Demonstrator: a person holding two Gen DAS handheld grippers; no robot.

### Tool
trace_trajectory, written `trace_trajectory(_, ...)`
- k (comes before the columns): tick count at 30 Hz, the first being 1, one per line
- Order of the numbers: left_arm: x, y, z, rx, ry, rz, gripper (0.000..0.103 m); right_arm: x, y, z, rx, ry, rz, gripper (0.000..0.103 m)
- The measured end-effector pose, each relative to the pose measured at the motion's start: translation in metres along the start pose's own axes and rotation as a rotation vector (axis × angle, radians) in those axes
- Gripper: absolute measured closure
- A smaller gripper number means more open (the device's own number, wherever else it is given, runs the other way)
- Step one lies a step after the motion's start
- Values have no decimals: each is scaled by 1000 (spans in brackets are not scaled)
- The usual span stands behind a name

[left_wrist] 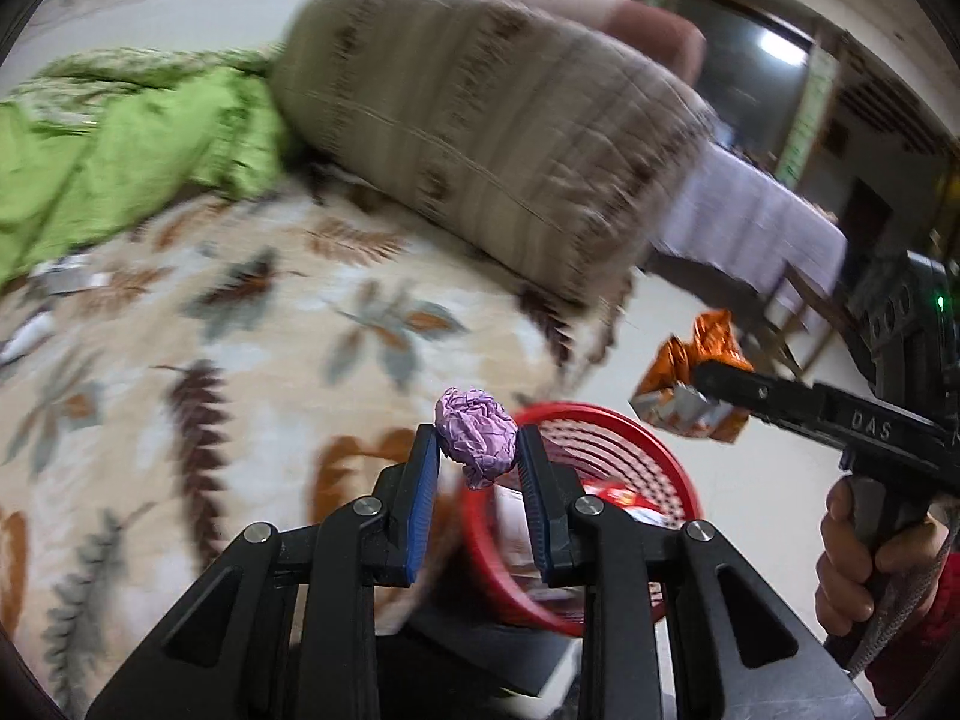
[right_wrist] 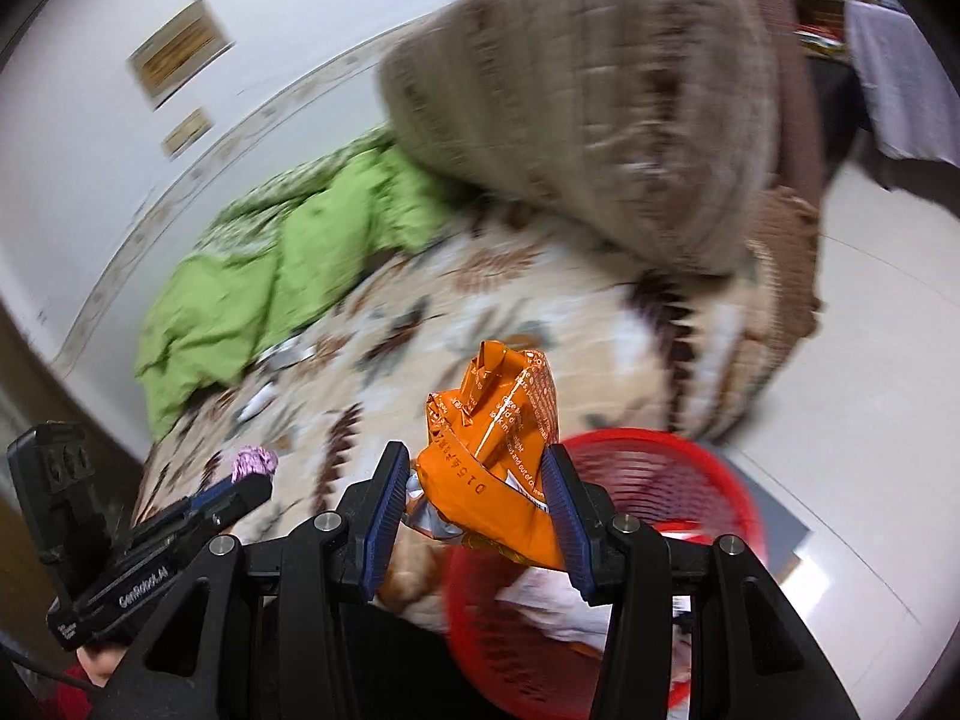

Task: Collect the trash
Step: 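Swing both loaded tools over the red basket, then drop the pink tissue from the left tool while the right tool drops the orange bag into the basket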

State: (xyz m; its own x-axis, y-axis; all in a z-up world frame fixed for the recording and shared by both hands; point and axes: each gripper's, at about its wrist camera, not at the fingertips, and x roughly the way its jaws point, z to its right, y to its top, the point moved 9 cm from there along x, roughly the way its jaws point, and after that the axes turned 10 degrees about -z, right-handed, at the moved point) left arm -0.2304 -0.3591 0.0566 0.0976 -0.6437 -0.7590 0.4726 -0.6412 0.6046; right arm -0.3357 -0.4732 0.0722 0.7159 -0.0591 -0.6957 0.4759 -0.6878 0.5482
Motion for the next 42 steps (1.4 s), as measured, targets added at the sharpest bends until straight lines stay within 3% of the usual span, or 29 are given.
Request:
trace_trajectory(8,43,-7,43,54,-52,-98,78,-5,1,39,68,-24,10,54)
trace_trajectory(18,61,-8,41,76,15,-132,78,11,-4,48,91,-1,-23,53)
trace_trajectory(42,78,-16,49,132,59,-165,77,25,-14,53,100,-7,-63,53)
